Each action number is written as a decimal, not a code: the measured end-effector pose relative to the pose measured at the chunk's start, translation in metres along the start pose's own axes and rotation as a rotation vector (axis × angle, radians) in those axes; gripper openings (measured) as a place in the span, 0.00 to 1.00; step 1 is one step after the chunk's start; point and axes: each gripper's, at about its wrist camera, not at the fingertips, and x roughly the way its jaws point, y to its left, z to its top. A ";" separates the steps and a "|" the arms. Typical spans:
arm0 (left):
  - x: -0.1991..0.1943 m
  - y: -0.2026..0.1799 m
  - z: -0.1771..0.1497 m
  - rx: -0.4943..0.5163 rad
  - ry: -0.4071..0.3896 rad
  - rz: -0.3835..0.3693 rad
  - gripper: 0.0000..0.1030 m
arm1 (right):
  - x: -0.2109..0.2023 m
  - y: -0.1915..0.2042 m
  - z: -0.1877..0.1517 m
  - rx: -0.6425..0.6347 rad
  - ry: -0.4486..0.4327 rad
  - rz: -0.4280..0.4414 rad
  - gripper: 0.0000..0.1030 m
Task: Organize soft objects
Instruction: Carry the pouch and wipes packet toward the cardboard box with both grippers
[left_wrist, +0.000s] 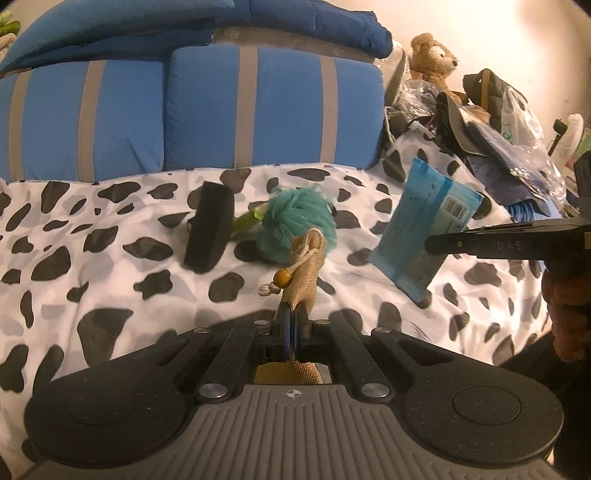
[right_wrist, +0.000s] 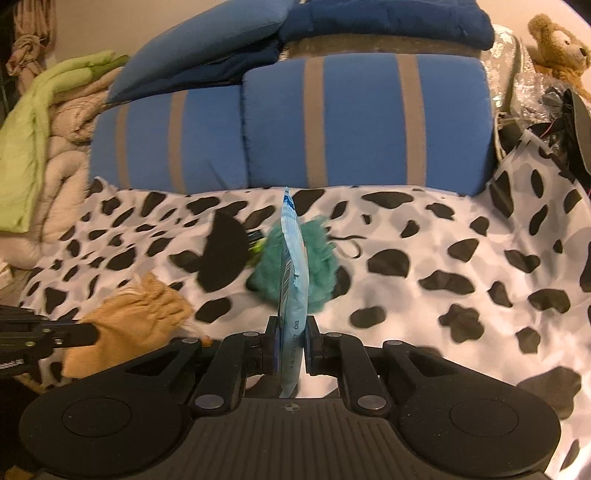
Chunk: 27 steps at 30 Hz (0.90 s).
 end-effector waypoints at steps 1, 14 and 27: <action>-0.003 -0.002 -0.003 0.002 0.001 -0.003 0.02 | -0.005 0.004 -0.004 -0.002 -0.001 0.007 0.14; -0.034 -0.020 -0.042 -0.020 0.059 -0.025 0.02 | -0.040 0.042 -0.053 -0.009 0.114 0.065 0.14; -0.058 -0.028 -0.066 -0.076 0.128 -0.065 0.02 | -0.048 0.077 -0.095 -0.064 0.305 0.072 0.14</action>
